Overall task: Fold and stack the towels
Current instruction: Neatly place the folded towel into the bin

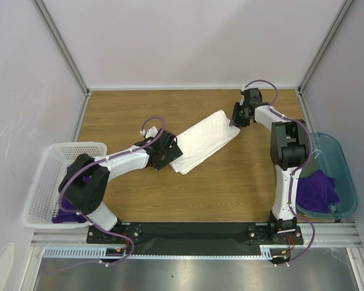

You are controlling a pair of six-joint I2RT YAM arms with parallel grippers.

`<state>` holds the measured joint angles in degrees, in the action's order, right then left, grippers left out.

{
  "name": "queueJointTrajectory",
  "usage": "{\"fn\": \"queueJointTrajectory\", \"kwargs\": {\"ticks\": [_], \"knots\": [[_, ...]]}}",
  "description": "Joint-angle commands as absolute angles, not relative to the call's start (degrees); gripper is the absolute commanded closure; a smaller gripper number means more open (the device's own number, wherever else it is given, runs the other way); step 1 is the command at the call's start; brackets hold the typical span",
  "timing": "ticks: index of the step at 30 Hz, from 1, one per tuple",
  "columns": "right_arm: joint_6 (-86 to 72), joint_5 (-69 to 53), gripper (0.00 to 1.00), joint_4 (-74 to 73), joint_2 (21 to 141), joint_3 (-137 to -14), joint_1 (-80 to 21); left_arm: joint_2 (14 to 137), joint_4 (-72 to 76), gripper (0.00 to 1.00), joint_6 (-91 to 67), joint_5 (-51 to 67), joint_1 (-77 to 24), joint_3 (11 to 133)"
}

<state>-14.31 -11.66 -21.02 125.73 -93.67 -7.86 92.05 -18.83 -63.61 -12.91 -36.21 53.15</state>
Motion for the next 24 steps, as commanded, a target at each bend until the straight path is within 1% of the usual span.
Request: {"fn": "queueJointTrajectory", "kwargs": {"ticks": [1, 4, 5, 7, 8, 10, 11, 13, 16, 17, 19, 20, 24], "knots": [[-13.01, -8.01, 0.70, -21.27, 121.82, -90.71, -8.00, 92.02, -13.28, 0.13, -64.69, -16.88, -35.95, 51.25], [-13.62, -6.25, 0.72, -21.62, 121.29, -89.12, -8.00, 93.86, -8.71, 0.17, -62.85, -16.35, -35.95, 50.36], [-13.88, -6.15, 0.72, -22.14, 121.12, -88.77, -8.00, 94.30, -7.74, 0.22, -61.88, -16.52, -35.95, 50.36], [-14.32, -5.98, 0.72, -22.06, 120.59, -87.63, -8.00, 95.71, -6.42, 0.27, -60.74, -16.79, -35.51, 49.49], [-14.59, -5.98, 0.72, -21.54, 120.06, -87.10, -8.00, 96.06, -3.02, 0.30, -58.99, -16.27, -35.16, 48.87], [-14.94, -5.89, 0.72, -21.01, 119.71, -86.05, -8.00, 96.85, -0.27, 0.30, -57.05, -15.56, -34.02, 47.29], [-15.20, -5.80, 0.72, -21.01, 119.71, -86.04, -8.00, 97.73, 3.39, 0.31, -55.65, -14.86, -33.49, 46.94], [-15.55, -5.80, 0.72, -20.92, 119.88, -86.48, -8.00, 98.43, 6.05, 0.34, -53.71, -13.81, -32.18, 46.24], [-16.87, -5.37, 0.72, -20.39, 120.49, -87.10, -8.61, 99.84, 7.82, 0.53, -50.37, -13.80, -30.68, 46.67], [-17.40, -5.27, 0.72, -19.78, 120.67, -87.53, -8.96, 100.19, 7.56, 0.69, -50.01, -13.54, -29.89, 47.37], [-17.84, -4.49, 0.72, -19.34, 122.42, -88.76, -10.28, 101.25, 7.04, 0.94, -50.18, -12.92, -26.91, 48.51], [-18.02, -3.61, 0.72, -19.86, 123.30, -91.38, -12.02, 101.69, 5.90, 1.00, -50.01, -13.09, -25.94, 50.26], [-20.65, -1.93, 0.72, -20.22, 129.10, -99.30, -15.55, 104.76, 2.65, 1.00, -46.85, -13.54, -20.58, 56.32]]}}
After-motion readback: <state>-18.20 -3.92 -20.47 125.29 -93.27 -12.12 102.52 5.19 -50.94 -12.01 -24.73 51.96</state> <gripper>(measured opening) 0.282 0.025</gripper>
